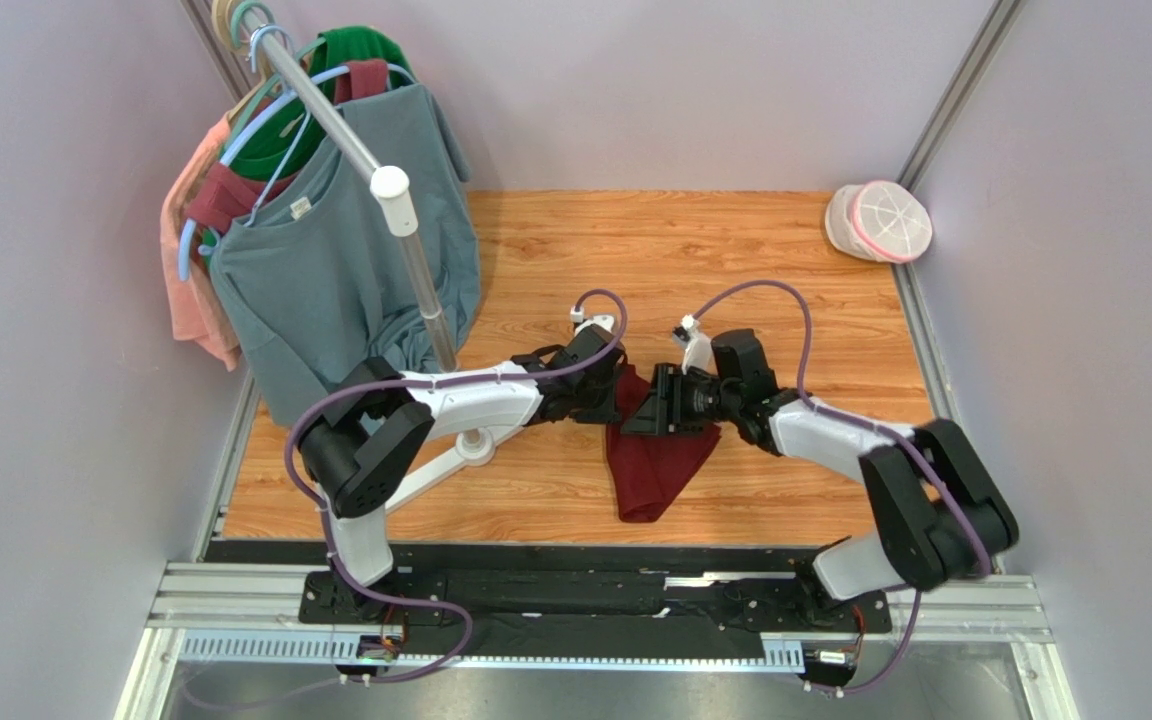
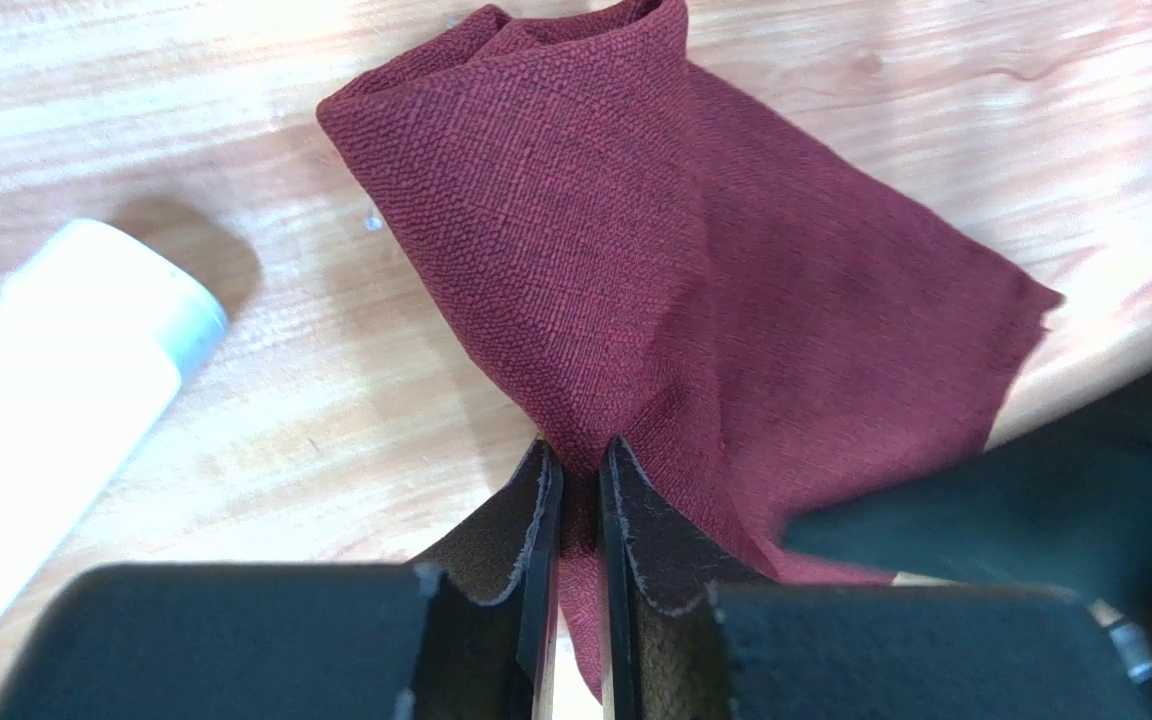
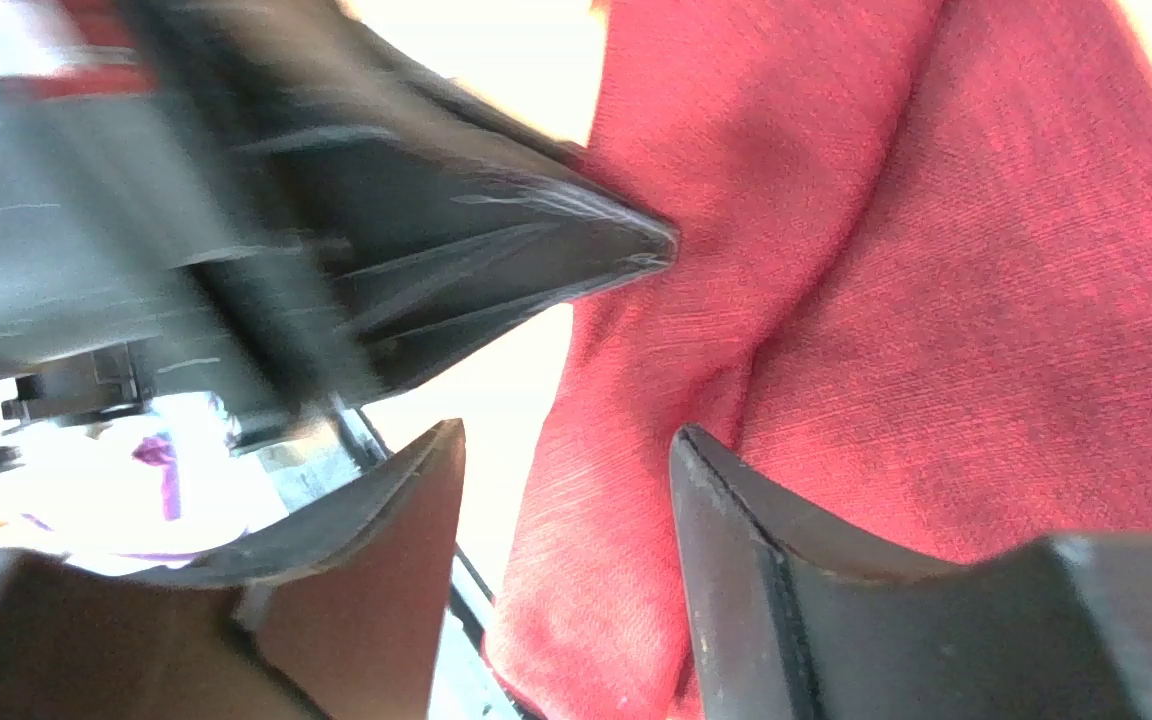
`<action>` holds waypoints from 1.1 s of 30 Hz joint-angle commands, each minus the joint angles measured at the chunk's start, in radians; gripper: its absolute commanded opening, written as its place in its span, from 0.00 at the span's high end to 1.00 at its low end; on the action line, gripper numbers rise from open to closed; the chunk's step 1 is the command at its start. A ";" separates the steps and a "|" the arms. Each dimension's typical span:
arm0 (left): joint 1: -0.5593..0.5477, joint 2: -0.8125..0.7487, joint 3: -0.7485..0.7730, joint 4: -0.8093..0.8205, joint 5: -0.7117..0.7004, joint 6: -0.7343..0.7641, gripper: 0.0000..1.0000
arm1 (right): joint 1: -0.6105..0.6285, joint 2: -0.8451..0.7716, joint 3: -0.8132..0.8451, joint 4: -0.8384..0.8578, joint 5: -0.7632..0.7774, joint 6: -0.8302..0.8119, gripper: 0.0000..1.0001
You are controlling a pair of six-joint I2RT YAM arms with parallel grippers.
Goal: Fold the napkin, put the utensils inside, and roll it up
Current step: Roll the napkin with the utensil
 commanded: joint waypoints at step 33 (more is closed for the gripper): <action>0.020 0.029 0.138 -0.182 0.093 0.021 0.90 | 0.926 -0.060 0.182 -0.491 1.525 0.115 0.39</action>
